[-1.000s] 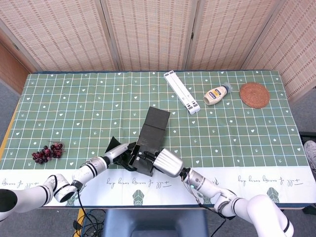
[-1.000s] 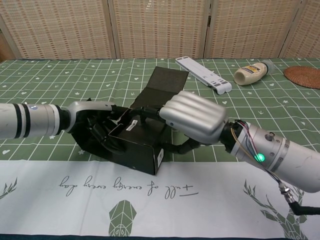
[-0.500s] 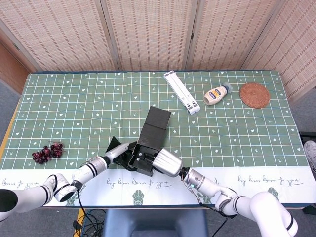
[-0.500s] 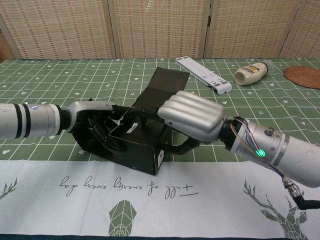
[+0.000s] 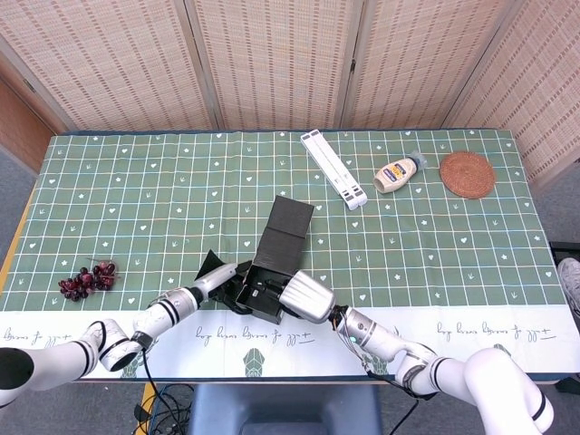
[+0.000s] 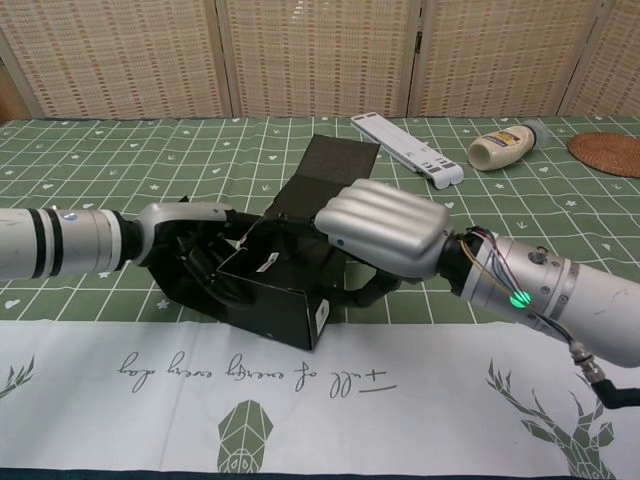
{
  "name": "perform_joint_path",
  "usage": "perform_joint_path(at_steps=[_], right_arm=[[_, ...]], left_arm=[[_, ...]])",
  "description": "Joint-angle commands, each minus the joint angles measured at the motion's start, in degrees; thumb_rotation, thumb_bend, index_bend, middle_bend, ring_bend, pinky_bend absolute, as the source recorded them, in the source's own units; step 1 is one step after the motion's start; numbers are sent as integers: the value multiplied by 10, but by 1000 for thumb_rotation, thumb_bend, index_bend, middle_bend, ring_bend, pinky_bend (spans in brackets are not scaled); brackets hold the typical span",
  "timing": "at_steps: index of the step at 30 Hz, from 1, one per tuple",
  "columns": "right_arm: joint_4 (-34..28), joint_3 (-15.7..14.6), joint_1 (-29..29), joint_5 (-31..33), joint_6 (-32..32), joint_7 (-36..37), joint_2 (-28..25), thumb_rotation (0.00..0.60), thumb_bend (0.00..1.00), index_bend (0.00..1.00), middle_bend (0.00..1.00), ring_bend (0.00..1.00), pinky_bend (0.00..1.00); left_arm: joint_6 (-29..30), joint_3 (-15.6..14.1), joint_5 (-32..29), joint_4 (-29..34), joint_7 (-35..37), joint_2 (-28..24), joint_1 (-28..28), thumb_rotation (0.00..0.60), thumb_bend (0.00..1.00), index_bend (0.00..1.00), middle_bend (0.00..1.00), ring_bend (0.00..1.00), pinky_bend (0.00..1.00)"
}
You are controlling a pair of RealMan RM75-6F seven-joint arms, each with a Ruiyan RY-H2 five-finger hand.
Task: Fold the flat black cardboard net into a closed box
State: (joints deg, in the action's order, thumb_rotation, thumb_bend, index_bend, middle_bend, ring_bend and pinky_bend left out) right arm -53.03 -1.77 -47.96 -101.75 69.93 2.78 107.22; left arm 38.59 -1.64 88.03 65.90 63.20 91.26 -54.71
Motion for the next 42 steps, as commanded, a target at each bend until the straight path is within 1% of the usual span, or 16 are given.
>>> perform_joint_path(at_steps=[1, 11, 16, 18, 20, 24, 32, 39, 42], right_arm=[[-5, 0, 0, 0, -1, -3, -4, 600, 418, 134, 332, 759, 1000], [-17, 2, -1, 5, -13, -7, -10, 600, 418, 134, 332, 759, 1000], [-34, 5, -5, 17, -35, -3, -17, 600, 424, 137, 352, 768, 1000], [-44, 8, -8, 20, -43, -1, -22, 600, 438, 162, 374, 779, 1000], [-54, 9, -13, 22, -55, -7, -30, 600, 457, 214, 405, 789, 1000], [-81, 9, -26, 27, -87, -19, -52, 600, 488, 271, 428, 794, 1000], [-141, 9, -65, 32, -167, -45, -107, 600, 535, 299, 443, 795, 1000], [-163, 8, -87, 29, -196, -52, -129, 600, 582, 368, 491, 802, 1000], [-166, 6, -94, 26, -203, -50, -134, 600, 623, 404, 517, 808, 1000]], left_arm=[[-1, 1, -1, 1, 0, 0, 0, 600, 145, 211, 205, 574, 874], [-3, 4, -4, 3, -2, 1, 0, 600, 145, 227, 211, 575, 874], [-3, 4, -3, 3, -3, 1, 0, 600, 145, 228, 211, 575, 874], [-2, 5, -3, 4, -3, 0, 0, 600, 145, 226, 211, 574, 874], [0, 5, -2, 5, -4, 0, 1, 600, 145, 223, 212, 573, 874], [2, 5, 0, 8, -5, -2, 1, 600, 145, 217, 212, 572, 874], [6, 3, 4, 15, -5, -5, 0, 600, 145, 216, 212, 572, 874], [10, 2, 7, 19, -3, -7, 0, 600, 145, 216, 212, 572, 874], [11, 2, 8, 20, -1, -7, 0, 600, 145, 216, 212, 572, 874]])
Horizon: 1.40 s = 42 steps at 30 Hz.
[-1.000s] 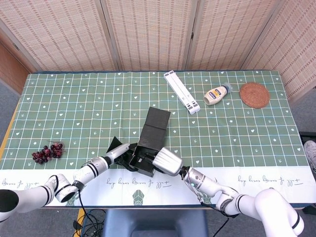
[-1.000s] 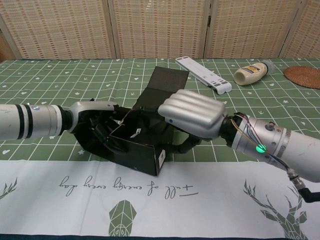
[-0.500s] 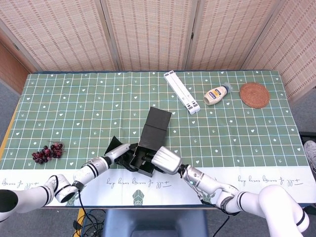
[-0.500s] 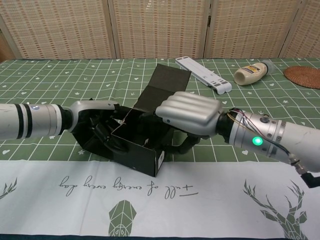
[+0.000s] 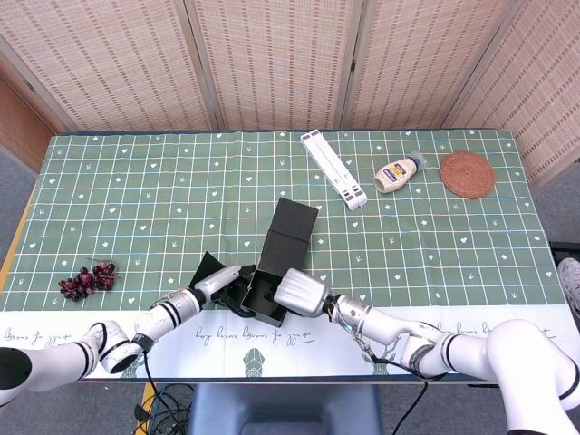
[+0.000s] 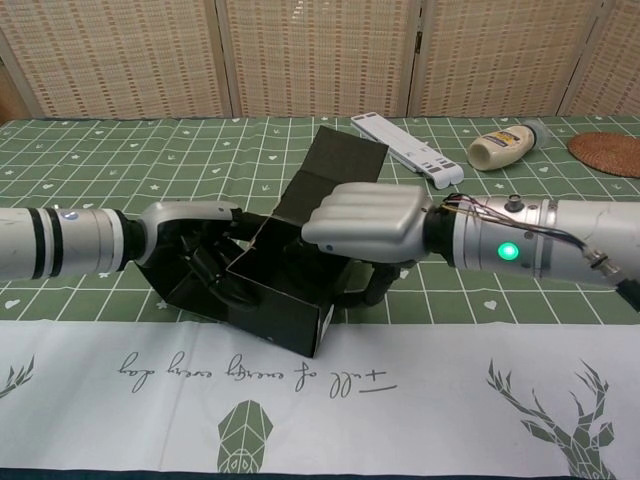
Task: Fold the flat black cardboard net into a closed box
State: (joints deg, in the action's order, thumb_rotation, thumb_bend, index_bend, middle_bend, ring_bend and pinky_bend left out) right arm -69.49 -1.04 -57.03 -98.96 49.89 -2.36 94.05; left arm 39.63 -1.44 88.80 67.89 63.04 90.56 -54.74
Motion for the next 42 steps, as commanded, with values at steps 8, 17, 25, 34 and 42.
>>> perform_joint_path(at_steps=[8, 17, 25, 34, 42], right_arm=[[-7, -9, -22, -14, -18, 10, -16, 600, 730, 526, 624, 819, 1000], [-9, -13, -28, -14, -21, 12, -20, 600, 770, 693, 805, 845, 1000], [-9, -16, -28, -14, -16, 14, -22, 600, 804, 805, 891, 869, 1000], [-12, -19, -24, -15, -6, 10, -27, 600, 761, 810, 789, 872, 1000], [-13, -15, -7, -9, 19, -16, -29, 600, 614, 355, 425, 868, 1000]], left_arm=[[2, -2, 2, 3, 4, -2, -1, 600, 145, 216, 212, 572, 874], [2, -3, 1, 1, 6, 0, 0, 600, 145, 216, 212, 572, 874], [2, -3, 0, 2, 7, 0, -1, 600, 145, 214, 211, 572, 874], [-1, -2, -3, 4, 5, 0, -2, 600, 145, 203, 211, 571, 874], [-7, 2, -11, -1, 10, 3, -2, 600, 145, 186, 212, 571, 874]])
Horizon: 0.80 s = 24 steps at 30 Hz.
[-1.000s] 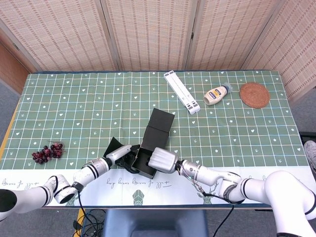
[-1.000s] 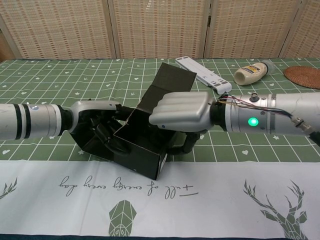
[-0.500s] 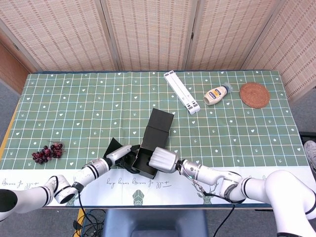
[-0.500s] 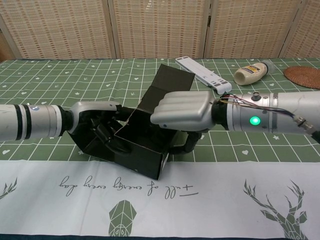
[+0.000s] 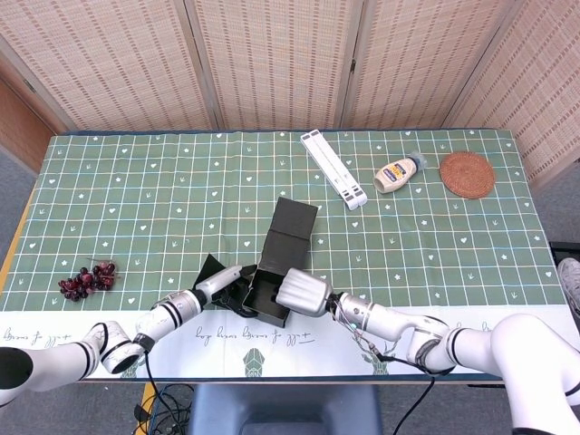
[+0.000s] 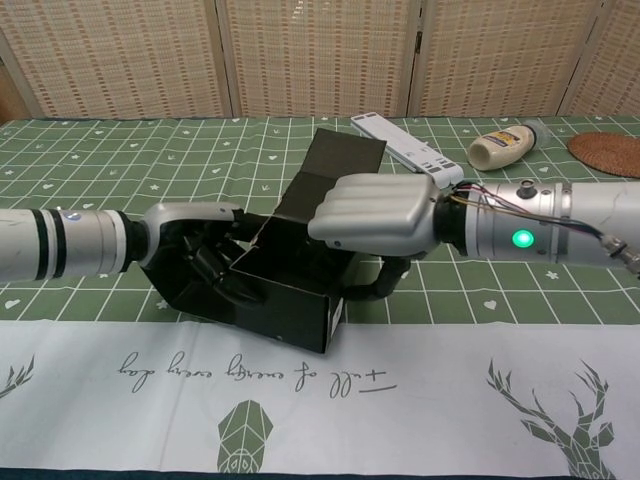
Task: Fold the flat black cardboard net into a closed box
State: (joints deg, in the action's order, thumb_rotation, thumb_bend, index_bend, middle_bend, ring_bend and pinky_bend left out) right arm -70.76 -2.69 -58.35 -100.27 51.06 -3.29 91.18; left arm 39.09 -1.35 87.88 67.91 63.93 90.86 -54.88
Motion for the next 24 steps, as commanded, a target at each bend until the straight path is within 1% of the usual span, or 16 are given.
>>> perform_joint_path(at_steps=[1, 2, 3, 5, 7, 11, 13, 17, 18, 24], right_arm=[[0, 3, 10, 6, 11, -8, 0, 600, 610, 283, 395, 868, 1000], [0, 3, 13, 8, 13, -10, 0, 600, 608, 212, 368, 868, 1000], [0, 3, 15, 9, 15, -12, 0, 600, 607, 174, 352, 868, 1000], [-1, 1, 18, 9, 17, -16, -1, 600, 603, 60, 286, 862, 1000], [-2, 0, 22, 10, 19, -21, -1, 600, 597, 8, 233, 847, 1000], [-6, 2, 28, 12, 26, -23, -4, 600, 592, 0, 168, 825, 1000], [-11, 4, 34, 15, 34, -23, -9, 600, 591, 0, 136, 810, 1000], [-31, 8, 51, 26, 53, -23, -25, 600, 592, 0, 118, 799, 1000], [-37, 8, 56, 30, 57, -23, -30, 600, 592, 0, 118, 799, 1000], [-92, 4, 91, 56, 77, -13, -77, 600, 600, 0, 120, 799, 1000]], left_arm=[[-2, 2, -3, -2, 1, 1, 0, 600, 145, 183, 212, 571, 874], [-3, 3, -5, -3, 1, 2, 1, 600, 145, 179, 212, 571, 874], [-3, 3, -6, -5, 0, 2, 1, 600, 145, 174, 211, 571, 874], [-3, 5, -8, -7, -4, 4, 2, 600, 145, 169, 211, 570, 874], [-3, 6, -9, -7, -10, 5, 3, 600, 145, 165, 211, 570, 874], [-1, 10, -14, -5, -22, 5, 5, 600, 145, 139, 211, 568, 874], [1, 11, -15, -2, -30, 4, 7, 600, 145, 113, 190, 563, 874], [7, 11, -12, 10, -40, -5, 9, 600, 145, 10, 23, 527, 872], [10, 12, -13, 12, -44, -7, 11, 600, 145, 1, 4, 515, 871], [32, 18, -18, 38, -70, -26, 24, 600, 145, 0, 0, 476, 857]])
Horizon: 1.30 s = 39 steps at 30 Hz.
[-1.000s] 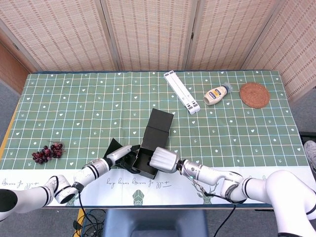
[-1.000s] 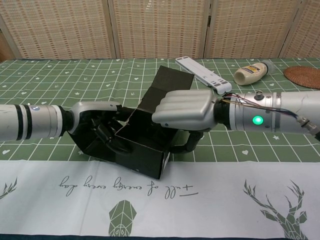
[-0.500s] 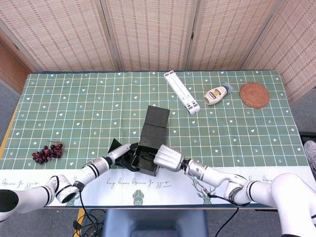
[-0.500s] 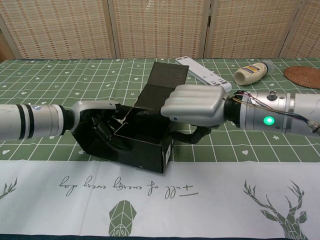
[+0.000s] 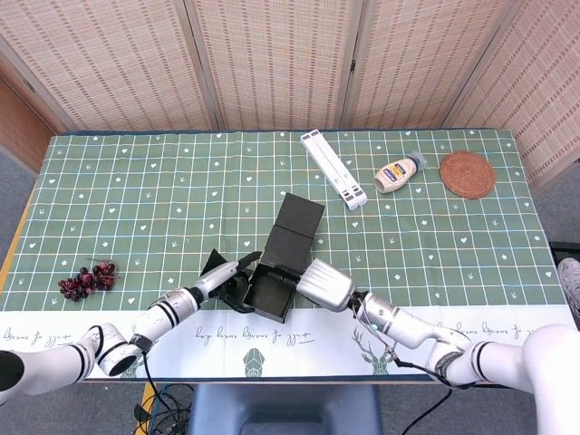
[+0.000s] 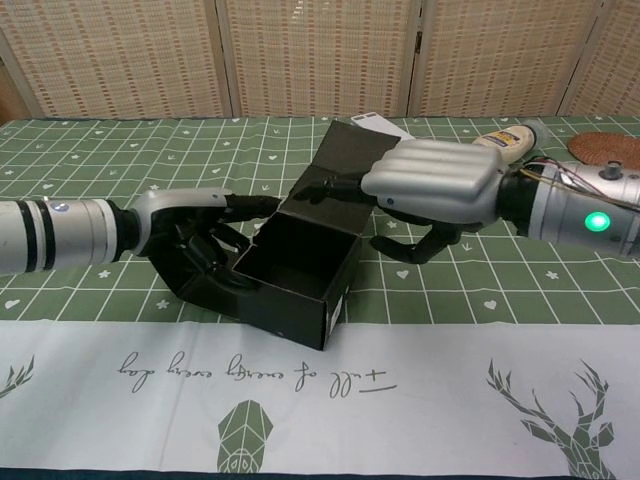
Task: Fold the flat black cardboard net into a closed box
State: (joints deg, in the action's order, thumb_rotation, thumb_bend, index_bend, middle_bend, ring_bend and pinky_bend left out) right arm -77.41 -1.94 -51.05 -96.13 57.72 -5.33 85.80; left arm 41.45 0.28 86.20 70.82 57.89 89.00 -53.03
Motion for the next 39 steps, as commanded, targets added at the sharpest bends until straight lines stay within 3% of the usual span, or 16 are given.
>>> perform_joint_path(at_steps=[1, 11, 16, 18, 20, 29, 34, 38, 39], right_arm=[[-38, -6, 27, 23, 10, 17, -35, 600, 604, 0, 123, 799, 1000], [-107, -22, 73, 84, -15, 77, -96, 600, 662, 0, 177, 799, 1000], [-108, -18, 71, 124, -67, 93, -96, 600, 685, 0, 181, 799, 1000], [-104, -12, 64, 140, -94, 100, -93, 600, 695, 0, 175, 799, 1000], [-94, -3, 56, 153, -115, 105, -83, 600, 699, 0, 171, 799, 1000], [-12, 64, 2, 187, -172, 117, -11, 600, 717, 0, 146, 798, 1000], [42, 104, -35, 200, -196, 128, 31, 600, 718, 0, 144, 798, 1000], [78, 124, -55, 211, -209, 144, 63, 600, 718, 0, 144, 798, 1000], [81, 127, -57, 214, -211, 148, 66, 600, 718, 0, 144, 798, 1000]], left_arm=[[15, 3, -2, 16, -18, -12, 9, 600, 145, 0, 0, 471, 857], [66, 22, -33, 60, -80, -45, 49, 600, 145, 0, 0, 459, 853], [80, 29, -40, 75, -82, -56, 63, 600, 145, 0, 0, 539, 853], [86, 30, -39, 80, -81, -61, 69, 600, 145, 0, 0, 629, 853], [90, 30, -37, 86, -80, -67, 74, 600, 145, 0, 0, 661, 853], [103, 30, -23, 106, -77, -86, 87, 600, 145, 0, 0, 595, 853], [106, 29, -20, 111, -75, -93, 93, 600, 145, 0, 0, 477, 853], [104, 29, -21, 108, -71, -93, 96, 600, 145, 0, 0, 638, 853], [104, 29, -20, 107, -70, -93, 96, 600, 145, 0, 0, 640, 853]])
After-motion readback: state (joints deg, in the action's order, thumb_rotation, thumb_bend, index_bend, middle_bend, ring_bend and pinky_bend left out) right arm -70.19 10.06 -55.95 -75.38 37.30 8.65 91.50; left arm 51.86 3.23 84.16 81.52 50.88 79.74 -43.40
